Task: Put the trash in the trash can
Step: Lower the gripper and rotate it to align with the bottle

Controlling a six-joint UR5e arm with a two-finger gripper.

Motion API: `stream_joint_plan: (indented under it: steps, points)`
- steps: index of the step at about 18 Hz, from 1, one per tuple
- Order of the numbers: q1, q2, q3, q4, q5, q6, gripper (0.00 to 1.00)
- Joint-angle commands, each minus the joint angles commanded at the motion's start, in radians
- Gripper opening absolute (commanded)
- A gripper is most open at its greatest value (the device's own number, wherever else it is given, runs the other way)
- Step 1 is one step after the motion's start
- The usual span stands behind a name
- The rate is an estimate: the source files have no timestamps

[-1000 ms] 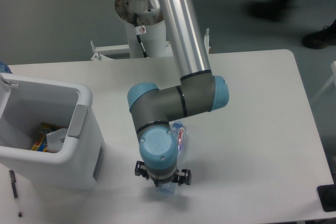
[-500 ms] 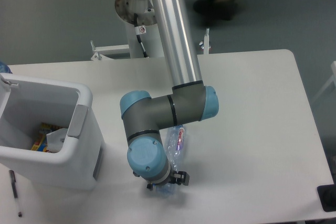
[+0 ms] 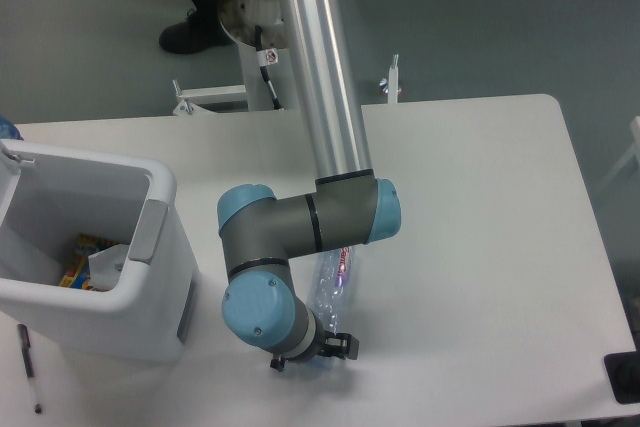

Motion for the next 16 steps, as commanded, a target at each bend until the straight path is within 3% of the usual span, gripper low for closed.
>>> stream_joint_plan:
  steps: [5, 12, 16]
  points:
    - [0.0, 0.005, 0.0, 0.0, 0.0, 0.0, 0.48]
    - [0.002, 0.026, -0.002, -0.002, -0.021, 0.003, 0.48]
    - [0.018, 0.046, 0.003, -0.002, -0.089, 0.002, 0.48]
